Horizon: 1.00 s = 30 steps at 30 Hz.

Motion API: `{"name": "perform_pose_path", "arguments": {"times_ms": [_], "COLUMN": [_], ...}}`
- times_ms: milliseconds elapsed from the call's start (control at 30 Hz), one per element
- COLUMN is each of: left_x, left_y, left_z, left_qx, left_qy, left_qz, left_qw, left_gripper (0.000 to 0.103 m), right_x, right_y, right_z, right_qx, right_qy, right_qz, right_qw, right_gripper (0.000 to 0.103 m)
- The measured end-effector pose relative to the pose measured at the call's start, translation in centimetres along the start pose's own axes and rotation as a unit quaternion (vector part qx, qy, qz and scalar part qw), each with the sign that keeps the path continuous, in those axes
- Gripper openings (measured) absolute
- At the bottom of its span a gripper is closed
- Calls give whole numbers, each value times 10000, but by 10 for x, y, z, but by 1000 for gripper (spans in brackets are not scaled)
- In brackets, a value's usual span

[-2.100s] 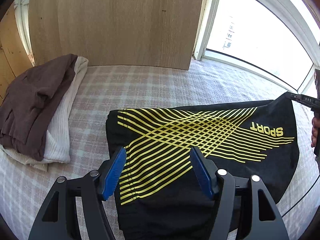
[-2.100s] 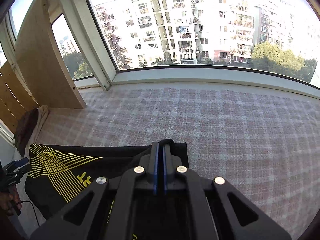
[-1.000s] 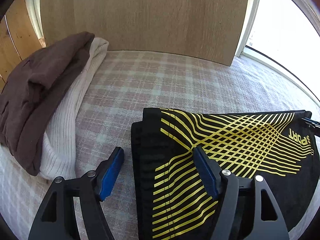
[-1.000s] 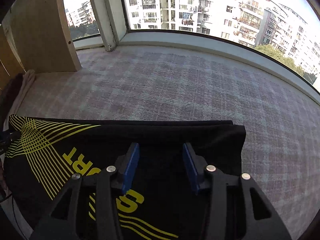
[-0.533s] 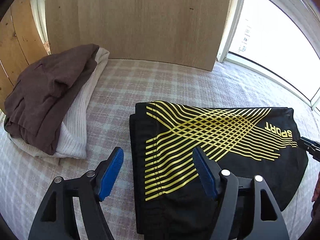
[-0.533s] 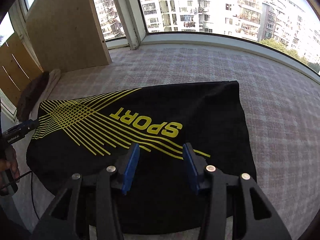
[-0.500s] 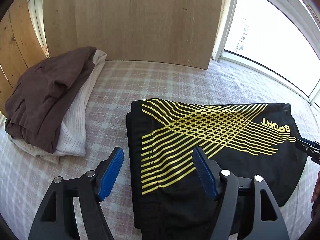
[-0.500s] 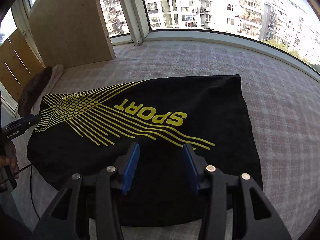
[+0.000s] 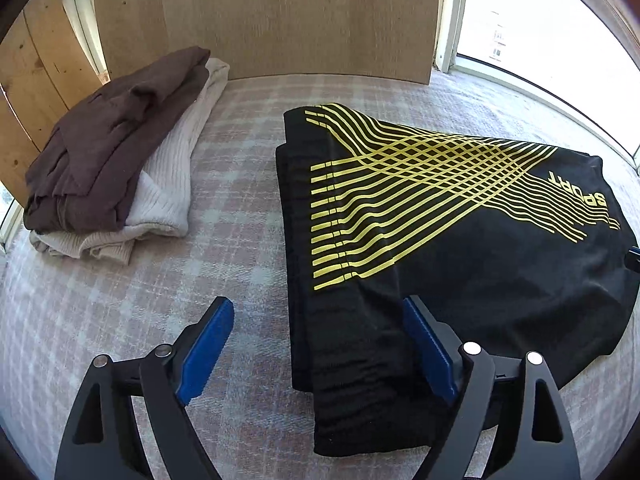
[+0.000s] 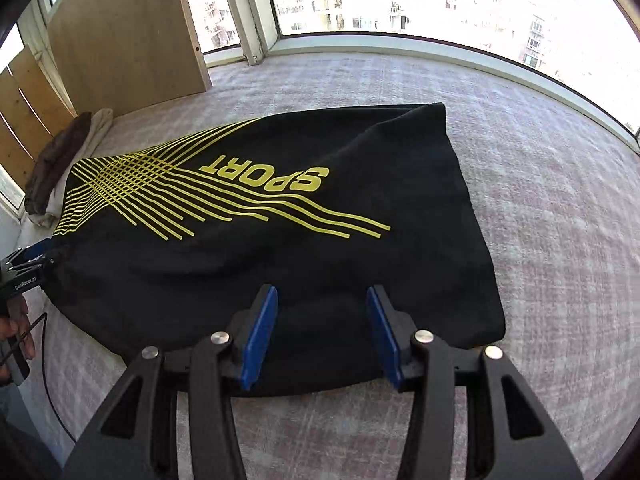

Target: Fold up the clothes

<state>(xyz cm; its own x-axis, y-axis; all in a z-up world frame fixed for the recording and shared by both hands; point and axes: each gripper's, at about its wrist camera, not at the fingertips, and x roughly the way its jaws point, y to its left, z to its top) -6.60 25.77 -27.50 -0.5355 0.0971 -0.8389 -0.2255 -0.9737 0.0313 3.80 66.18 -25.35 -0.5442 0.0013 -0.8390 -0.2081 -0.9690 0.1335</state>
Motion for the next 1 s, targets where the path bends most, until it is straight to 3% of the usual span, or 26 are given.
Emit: {"name": "perform_pose_path", "arguments": {"times_ms": [67,233,433,767,867,1000], "left_x": [-19,-54,-72,-82,-86,-96], "left_y": [4,6,-6,28,37,42], "left_z": [3,2,-5,-57,-69,-75], "left_qx": [-11,70,268,-238,-331,-292], "left_qy": [-231,-423,-515,-254,-197,-226], "left_qz": [59,-39,-120,254,362,413], "left_qw": [9997,9991,9982,9991,9986,9985], "left_gripper": [82,82,83,83,83,83], "right_x": [-22,-37,-47,-52,-57,-60], "right_y": [-19,-64,-74,-63,-41,25], "right_z": [-5,-29,-38,-46,-43,-39], "right_qx": [400,1084,1232,1231,895,116], "right_qy": [-315,-157,-151,-205,-233,-287], "right_qz": [-12,-317,-466,-222,-188,154], "right_qw": [9987,9935,9912,9919,9955,9994], "right_gripper": [47,47,47,47,47,47]}}
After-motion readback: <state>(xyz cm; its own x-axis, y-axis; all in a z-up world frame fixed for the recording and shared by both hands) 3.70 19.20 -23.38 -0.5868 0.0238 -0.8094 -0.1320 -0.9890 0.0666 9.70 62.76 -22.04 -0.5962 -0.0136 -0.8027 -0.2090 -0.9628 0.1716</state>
